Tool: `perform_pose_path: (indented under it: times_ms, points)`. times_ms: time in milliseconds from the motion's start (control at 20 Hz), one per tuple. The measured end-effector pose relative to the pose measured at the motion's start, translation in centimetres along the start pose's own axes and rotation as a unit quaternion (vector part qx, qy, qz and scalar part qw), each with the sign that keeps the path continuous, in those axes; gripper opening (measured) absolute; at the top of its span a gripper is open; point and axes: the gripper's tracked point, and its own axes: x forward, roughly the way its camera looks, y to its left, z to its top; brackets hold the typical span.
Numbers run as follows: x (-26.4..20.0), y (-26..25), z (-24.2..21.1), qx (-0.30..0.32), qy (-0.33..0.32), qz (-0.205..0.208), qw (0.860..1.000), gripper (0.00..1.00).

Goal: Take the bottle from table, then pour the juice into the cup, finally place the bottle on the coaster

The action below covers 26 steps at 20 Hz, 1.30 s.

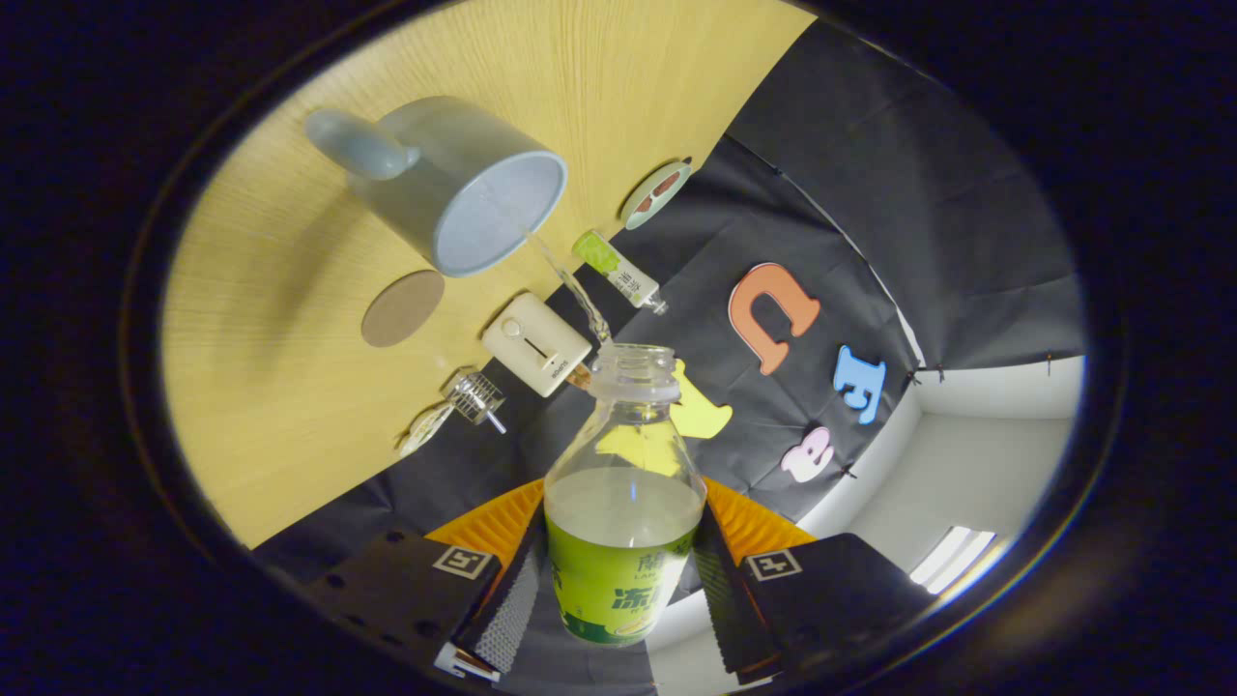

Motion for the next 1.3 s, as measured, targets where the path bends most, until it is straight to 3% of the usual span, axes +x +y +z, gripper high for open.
perform_pose_path:
  times_ms: [450,600,1300]
  points:
    - [0.7,-3.5,0.2,-0.053,-0.007,-0.035,0.998,0.8]
    - [0.4,-3.7,0.0,-0.06,-0.007,-0.029,0.998,0.8]
    - [0.3,-10.7,-4.4,-0.081,0.011,-0.097,0.992,0.8]
